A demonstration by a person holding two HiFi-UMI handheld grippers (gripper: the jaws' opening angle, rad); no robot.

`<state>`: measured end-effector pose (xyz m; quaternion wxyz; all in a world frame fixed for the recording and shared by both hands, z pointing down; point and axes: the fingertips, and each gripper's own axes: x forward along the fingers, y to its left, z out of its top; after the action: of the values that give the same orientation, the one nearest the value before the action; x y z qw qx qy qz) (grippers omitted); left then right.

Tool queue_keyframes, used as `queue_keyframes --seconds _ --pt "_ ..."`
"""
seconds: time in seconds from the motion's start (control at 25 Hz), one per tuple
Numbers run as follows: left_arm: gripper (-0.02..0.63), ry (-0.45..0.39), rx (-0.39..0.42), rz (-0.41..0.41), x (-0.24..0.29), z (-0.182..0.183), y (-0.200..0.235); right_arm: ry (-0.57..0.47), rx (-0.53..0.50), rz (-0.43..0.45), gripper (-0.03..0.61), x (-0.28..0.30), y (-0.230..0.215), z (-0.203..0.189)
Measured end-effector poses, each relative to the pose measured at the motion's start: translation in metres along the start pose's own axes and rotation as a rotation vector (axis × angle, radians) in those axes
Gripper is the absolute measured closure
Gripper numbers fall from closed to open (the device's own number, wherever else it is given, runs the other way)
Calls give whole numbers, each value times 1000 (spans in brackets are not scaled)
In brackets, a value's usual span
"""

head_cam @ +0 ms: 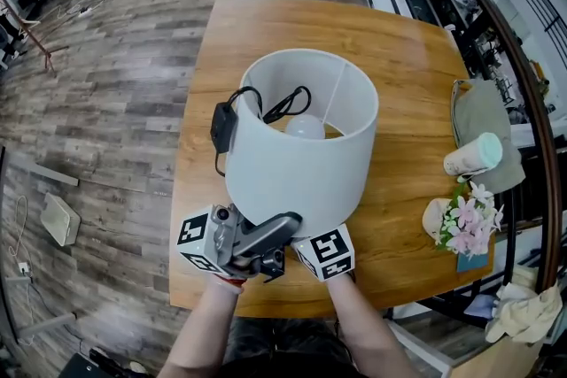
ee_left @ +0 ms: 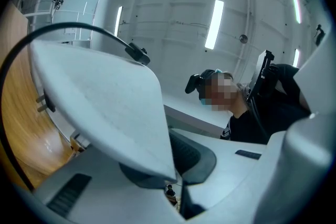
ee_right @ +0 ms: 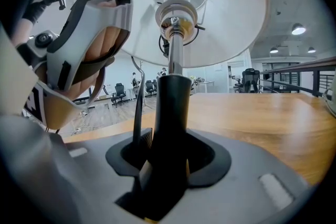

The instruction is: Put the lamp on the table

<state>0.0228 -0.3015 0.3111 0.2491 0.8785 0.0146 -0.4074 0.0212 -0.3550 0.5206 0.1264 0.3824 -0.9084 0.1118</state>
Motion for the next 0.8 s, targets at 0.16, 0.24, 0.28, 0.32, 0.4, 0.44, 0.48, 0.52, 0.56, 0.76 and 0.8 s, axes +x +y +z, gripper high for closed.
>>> queue_keyframes --seconds 0.16,0.24,0.28,0.32,0.4,0.44,0.48,0.52,0.56,0.76,0.8 --pt "612 -6 -3 -13 -2 3 -1 1 -2 1 379 1 1 1" --pt "612 -5 -4 -15 -2 2 -2 5 2 -3 376 1 1 0" --pt "612 -3 -4 -16 -2 1 -2 10 4 -6 374 0 0 -3" --pt "612 -1 -4 -16 -2 0 -2 14 8 -11 373 0 -1 -5" --pt "612 1 -3 -15 -3 -1 -3 19 11 -23 371 0 -1 -7" --pt "612 0 -4 -13 -3 -1 -3 21 10 -31 370 0 -1 -7" --pt "612 -1 -5 -12 -3 -1 -3 22 9 -40 370 0 -1 -6" --pt "614 -3 -6 -10 -4 -1 -4 23 9 -50 370 1 -1 -5" --pt "612 -5 -8 -9 -4 -1 -4 24 9 -60 370 1 -1 -4" --pt "614 -13 -15 -3 -6 -4 -6 25 -4 -102 370 -8 -1 -3" --pt "614 -13 -16 -3 -6 -5 -6 22 -4 -105 370 -11 0 -2"
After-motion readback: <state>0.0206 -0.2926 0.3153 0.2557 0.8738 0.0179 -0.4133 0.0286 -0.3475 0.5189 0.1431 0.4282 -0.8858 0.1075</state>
